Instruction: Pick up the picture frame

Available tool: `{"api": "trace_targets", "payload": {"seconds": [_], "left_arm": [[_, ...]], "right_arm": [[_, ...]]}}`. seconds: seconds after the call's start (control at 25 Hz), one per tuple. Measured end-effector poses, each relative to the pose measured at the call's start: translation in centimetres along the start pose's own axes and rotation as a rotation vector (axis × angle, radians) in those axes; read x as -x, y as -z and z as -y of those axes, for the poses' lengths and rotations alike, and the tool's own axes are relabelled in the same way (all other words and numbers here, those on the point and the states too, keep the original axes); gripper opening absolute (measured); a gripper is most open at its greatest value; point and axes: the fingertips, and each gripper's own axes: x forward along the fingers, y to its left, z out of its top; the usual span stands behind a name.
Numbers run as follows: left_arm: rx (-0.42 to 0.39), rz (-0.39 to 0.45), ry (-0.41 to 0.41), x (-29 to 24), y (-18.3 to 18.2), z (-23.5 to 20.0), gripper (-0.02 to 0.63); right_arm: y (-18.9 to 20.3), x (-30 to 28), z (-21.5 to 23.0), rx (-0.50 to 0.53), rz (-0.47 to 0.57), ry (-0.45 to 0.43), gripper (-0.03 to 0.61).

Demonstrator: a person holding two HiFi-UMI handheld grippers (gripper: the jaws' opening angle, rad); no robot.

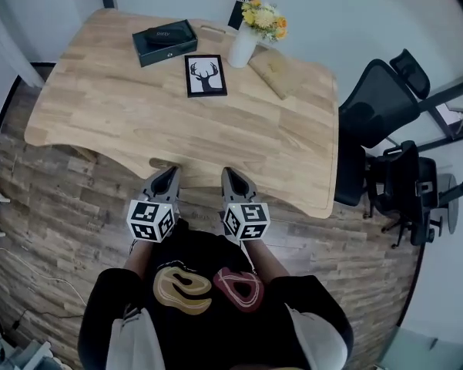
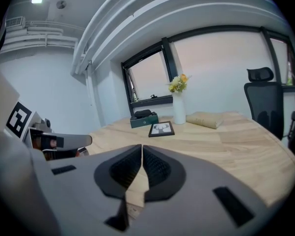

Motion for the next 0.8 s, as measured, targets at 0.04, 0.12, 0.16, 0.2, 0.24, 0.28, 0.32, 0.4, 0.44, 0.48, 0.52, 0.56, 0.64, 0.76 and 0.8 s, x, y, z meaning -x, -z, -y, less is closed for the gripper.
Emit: {"api": "trace_targets", "payload": {"seconds": [0.04,0.12,0.16,0.2,0.24,0.28,0.32,0.4,0.44,0.48,0.52,0.56,0.64,0.76,0.8], "left_arm": [[-0.003,-0.011,0.013,-0.3,-0.3,-0.5,0.029],[-0.011,-0.034,0.044,-0.9,-0.7,-1.4,0.029],[-0.016,-0.044,0.059,-1.2,-0.9,-1.8,0.029],[-0.020,-0.053,0.071,-1.6,-1.1,-2.3,0.029],[-0.022,-0.060,0.080,-1.9,-1.3,-2.9,0.029],[-0.021,-0.065,0.085,-2.2,-1.5,-3.5,0.029],[-0.020,-0.070,0.087,-2.5,-1.7,-4.1,0.029],[-0.017,-0.084,0.084,-2.9,-1.9,-5.1,0.029],[-0.019,-0.094,0.079,-3.1,-1.8,-5.5,0.029],[-0.022,-0.104,0.074,-3.2,-1.8,-5.8,0.029],[-0.023,-0.112,0.072,-3.3,-1.7,-6.0,0.029],[-0.019,-0.116,0.072,-3.5,-1.7,-6.2,0.029],[-0.004,-0.116,0.073,-4.0,-1.9,-6.7,0.029],[0.014,-0.112,0.080,-4.7,-2.3,-6.6,0.029],[0.017,-0.111,0.084,-5.0,-2.4,-6.5,0.029]], "right_arm": [[-0.3,-0.8,-0.2,-0.005,0.002,0.010,0.015],[-0.5,-2.1,-0.7,-0.015,0.004,0.029,0.015],[-0.6,-2.7,-1.0,-0.021,0.003,0.038,0.015],[-0.7,-3.3,-1.3,-0.027,0.003,0.046,0.015],[-0.7,-3.9,-1.6,-0.033,0.003,0.052,0.015],[-0.8,-4.4,-1.9,-0.036,0.003,0.057,0.015],[-0.8,-4.8,-2.2,-0.038,0.003,0.062,0.015],[-0.8,-5.3,-2.5,-0.034,-0.001,0.081,0.015],[-0.7,-5.3,-2.4,-0.028,-0.004,0.092,0.014],[-0.7,-5.3,-2.4,-0.023,-0.007,0.103,0.014],[-0.7,-5.4,-2.3,-0.022,-0.010,0.111,0.014],[-0.7,-5.5,-2.2,-0.024,-0.010,0.117,0.015],[-1.1,-5.8,-1.8,-0.029,-0.007,0.131,0.014],[-1.4,-6.0,-0.8,-0.011,-0.011,0.163,0.015],[-1.5,-6.2,-0.5,-0.002,-0.015,0.172,0.014]]}}
